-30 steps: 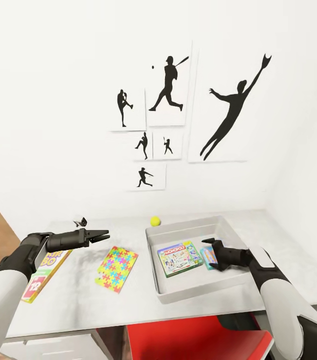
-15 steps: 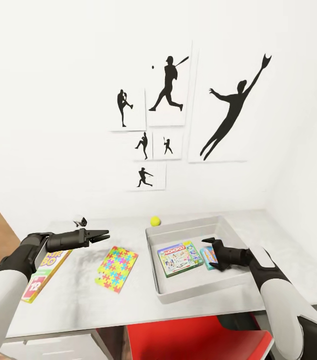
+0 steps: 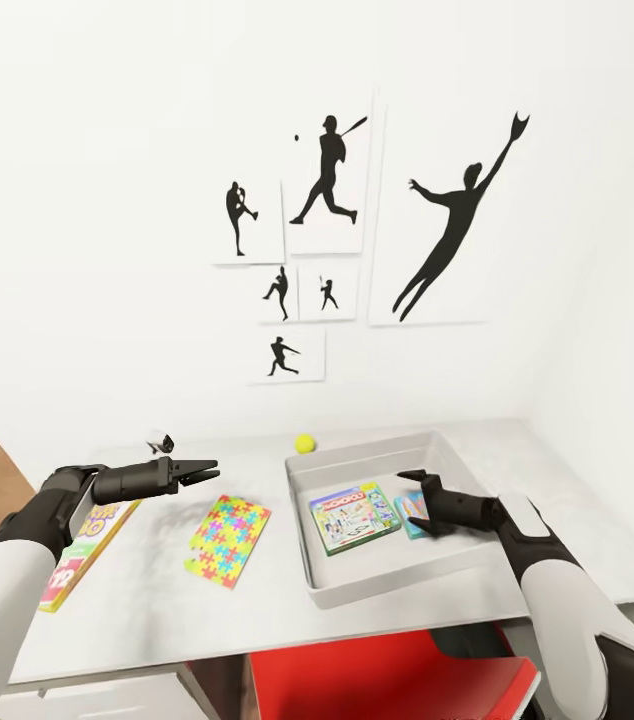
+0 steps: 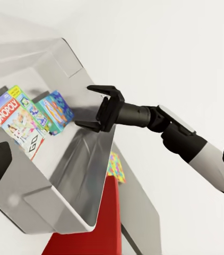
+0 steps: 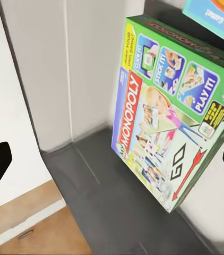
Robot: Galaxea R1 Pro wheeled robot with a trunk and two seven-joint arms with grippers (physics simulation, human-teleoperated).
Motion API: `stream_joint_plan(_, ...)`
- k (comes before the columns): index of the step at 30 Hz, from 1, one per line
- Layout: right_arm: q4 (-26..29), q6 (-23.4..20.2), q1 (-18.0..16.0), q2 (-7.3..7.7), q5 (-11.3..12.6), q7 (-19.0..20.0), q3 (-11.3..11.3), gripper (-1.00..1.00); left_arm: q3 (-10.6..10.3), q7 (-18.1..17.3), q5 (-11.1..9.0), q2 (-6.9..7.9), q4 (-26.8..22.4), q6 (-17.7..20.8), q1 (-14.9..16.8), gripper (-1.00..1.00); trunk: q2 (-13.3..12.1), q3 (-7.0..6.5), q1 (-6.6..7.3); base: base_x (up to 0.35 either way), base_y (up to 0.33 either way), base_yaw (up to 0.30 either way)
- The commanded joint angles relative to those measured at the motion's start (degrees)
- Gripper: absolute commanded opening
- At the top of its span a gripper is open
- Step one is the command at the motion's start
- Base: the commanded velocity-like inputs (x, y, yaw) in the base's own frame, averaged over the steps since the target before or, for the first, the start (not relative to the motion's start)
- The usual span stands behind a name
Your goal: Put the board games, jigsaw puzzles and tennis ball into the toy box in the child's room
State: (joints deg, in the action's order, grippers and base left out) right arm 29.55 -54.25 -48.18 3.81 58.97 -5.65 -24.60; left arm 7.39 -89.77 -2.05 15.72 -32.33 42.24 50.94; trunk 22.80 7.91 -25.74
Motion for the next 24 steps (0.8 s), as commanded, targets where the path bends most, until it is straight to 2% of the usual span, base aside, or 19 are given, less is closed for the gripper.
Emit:
stream_joint_plan(1,0.0,-0.3,0.2,-0.03,0.4,0.4,-0.2,1.0,0.0,-0.2,0.0,0.03,0.0,0.6,0.0,1.0,0.1,0.06,-0.04,0.0,0.0,-0.162)
stream_joint_plan(14,0.6,-0.4,1.2,0.02,0.4,2.2,-0.2,1.0,0.0,-0.2,0.0,0.01,0.0,0.7,0.0,1.0,0.1,-0.83,-0.04,0.0,0.0,-0.174)
stream_joint_plan(18,2.7,-0.5,2.0,-0.03,0.4,2.3,0.0,1.0,0.0,-0.2,0.0,0.01,0.0,0.7,0.0,1.0,0.1,-1.11,-0.04,0.0,0.0,-0.177)
stream_joint_plan(22,7.2,-0.6,3.3,-0.16,0.5,2.3,0.5,1.0,0.0,-0.2,0.0,0.01,0.0,0.6,0.0,1.0,0.1,-1.4,-0.04,0.0,0.0,-0.176)
stream_joint_plan(24,9.6,-1.0,3.7,-0.37,0.5,3.0,1.6,1.0,0.0,-0.2,0.0,0.01,0.0,0.6,0.0,1.0,0.1,-1.55,-0.04,0.0,0.0,-0.172)
